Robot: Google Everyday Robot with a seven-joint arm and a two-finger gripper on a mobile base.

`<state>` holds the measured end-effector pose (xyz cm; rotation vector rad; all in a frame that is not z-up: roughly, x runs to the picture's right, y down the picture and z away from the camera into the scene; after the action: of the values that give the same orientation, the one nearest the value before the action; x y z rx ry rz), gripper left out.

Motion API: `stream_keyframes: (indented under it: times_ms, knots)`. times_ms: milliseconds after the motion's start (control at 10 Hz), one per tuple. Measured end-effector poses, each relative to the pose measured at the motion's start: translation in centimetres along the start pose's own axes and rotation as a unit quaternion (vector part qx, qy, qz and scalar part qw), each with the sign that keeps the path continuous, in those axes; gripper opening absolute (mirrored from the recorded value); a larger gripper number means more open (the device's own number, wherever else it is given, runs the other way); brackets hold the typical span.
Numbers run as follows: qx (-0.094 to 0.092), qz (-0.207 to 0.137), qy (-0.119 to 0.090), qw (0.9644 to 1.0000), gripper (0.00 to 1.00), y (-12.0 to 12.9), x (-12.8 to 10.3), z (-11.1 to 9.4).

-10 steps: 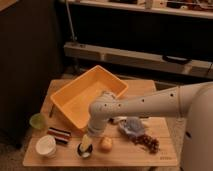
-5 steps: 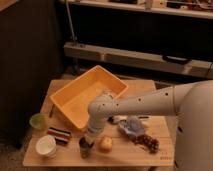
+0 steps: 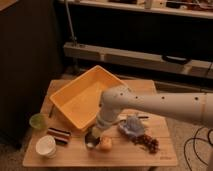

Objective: Stack cups on top of each other

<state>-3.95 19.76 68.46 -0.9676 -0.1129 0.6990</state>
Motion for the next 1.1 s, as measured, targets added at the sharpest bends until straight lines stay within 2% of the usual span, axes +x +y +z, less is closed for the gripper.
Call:
stream_keyframes:
  times_ms: [200, 400, 500, 600, 700, 1100]
  knots:
    - [0.006, 0.0, -0.002, 1.0, 0.0, 0.0, -0.2, -4.5]
    - [0.005, -0.007, -0.018, 0.9998, 0.0, 0.1, -1.9, -9.3]
    - [0.004, -0.014, -0.024, 0.9996, 0.0, 0.6, -3.1, -10.8]
    - [0.002, -0.022, -0.029, 0.9993, 0.0, 1.0, -4.3, -11.5]
    - [-0.002, -0.04, -0.037, 0.9985, 0.0, 1.9, -6.7, -11.9]
    - [-0.009, -0.082, -0.054, 0.9951, 0.0, 4.3, -16.4, -9.9]
